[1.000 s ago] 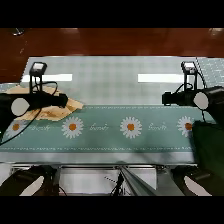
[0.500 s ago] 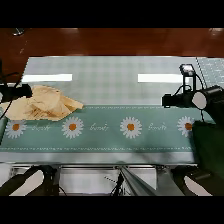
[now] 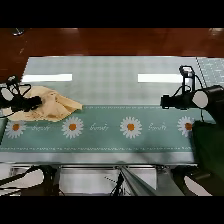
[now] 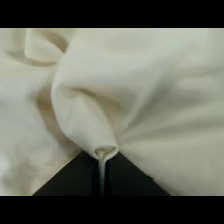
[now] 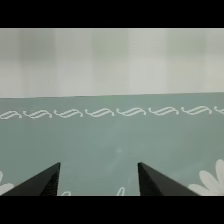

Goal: Fold the shirts.

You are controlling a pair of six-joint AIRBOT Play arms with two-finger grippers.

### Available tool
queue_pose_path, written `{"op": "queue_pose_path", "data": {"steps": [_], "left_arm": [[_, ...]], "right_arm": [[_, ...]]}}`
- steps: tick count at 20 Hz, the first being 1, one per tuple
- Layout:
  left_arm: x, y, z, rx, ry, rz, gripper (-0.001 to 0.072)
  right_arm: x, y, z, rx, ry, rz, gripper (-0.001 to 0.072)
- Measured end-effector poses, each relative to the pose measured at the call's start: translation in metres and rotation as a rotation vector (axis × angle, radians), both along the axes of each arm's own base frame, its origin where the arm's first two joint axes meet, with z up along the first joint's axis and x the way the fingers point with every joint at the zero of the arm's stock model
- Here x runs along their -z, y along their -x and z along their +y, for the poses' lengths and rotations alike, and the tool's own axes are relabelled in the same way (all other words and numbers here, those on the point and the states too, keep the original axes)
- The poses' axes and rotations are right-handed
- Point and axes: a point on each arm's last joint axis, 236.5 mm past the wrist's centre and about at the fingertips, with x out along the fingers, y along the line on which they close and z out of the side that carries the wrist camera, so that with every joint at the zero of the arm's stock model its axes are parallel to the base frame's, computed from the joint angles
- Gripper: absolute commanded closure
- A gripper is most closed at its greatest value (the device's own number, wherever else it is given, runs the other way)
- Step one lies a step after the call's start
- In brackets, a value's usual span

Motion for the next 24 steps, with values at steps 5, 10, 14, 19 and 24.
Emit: {"op": "queue_pose_path", "data": {"steps": [5,10,14,19,24], "left_arm": [[-0.072,-0.023,-0.018,0.076,0.071,-0.049,0.0683],[-0.245,-0.058,-0.071,0.148,0.172,-0.479,0.0683],[-0.385,-0.04,-0.118,0.267,0.169,-0.806,0.0683],[-0.521,0.007,-0.185,0.455,0.188,-1.115,0.0683],[-0.6,0.05,-0.241,0.584,0.306,-1.337,0.0683]], "right_arm": [[-0.07,-0.019,-0.003,-0.002,0.005,-0.156,0.0145],[-0.144,-0.004,-0.008,0.002,-0.022,-0.324,0.0145],[-0.183,0.02,-0.013,-0.002,-0.036,-0.419,0.0145],[-0.213,0.046,-0.013,-0.008,-0.072,-0.497,0.0146],[-0.233,0.068,-0.013,-0.016,-0.1,-0.559,0.0145]]}}
